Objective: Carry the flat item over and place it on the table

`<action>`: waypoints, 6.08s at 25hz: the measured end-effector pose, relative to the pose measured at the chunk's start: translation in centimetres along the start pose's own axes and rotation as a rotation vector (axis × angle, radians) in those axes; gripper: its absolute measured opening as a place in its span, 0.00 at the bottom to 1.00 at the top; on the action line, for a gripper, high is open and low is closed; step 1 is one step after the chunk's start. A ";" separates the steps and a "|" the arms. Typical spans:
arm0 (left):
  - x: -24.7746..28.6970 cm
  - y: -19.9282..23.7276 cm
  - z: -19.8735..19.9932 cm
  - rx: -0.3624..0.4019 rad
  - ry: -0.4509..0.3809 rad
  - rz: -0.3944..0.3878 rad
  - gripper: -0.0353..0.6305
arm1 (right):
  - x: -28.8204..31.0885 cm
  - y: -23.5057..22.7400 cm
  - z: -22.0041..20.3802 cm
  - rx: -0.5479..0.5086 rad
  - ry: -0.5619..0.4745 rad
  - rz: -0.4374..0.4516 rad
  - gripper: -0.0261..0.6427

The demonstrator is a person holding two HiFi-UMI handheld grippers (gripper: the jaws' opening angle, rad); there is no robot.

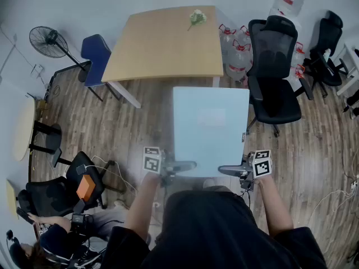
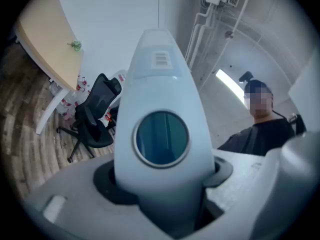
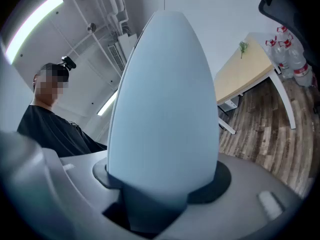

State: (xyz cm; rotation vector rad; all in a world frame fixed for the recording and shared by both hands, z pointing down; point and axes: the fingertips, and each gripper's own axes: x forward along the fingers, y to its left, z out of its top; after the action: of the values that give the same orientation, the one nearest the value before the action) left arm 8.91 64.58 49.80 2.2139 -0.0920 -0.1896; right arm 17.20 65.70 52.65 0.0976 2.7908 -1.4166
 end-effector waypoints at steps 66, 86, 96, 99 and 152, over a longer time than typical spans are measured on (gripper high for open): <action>-10.3 27.8 40.5 -0.093 0.021 -0.082 0.54 | 14.3 -27.0 38.7 0.055 -0.073 -0.171 0.52; -13.2 34.3 51.3 -0.011 -0.058 -0.006 0.54 | 18.1 -34.2 49.3 0.004 -0.035 -0.126 0.52; -10.1 40.3 56.6 -0.050 -0.076 0.055 0.54 | 15.4 -40.3 55.3 0.048 -0.030 -0.094 0.53; -8.1 42.6 58.3 -0.073 -0.077 0.070 0.54 | 13.6 -42.5 57.2 0.073 -0.030 -0.086 0.53; -8.5 78.7 58.8 -0.603 -0.036 0.257 0.57 | 11.8 -75.5 59.5 0.601 -0.009 -0.182 0.57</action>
State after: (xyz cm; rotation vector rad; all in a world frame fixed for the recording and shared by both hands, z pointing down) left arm -9.30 -28.07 78.26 1.5806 -0.2976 -0.0966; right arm -0.30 -26.10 77.91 -0.1640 2.3117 -2.2399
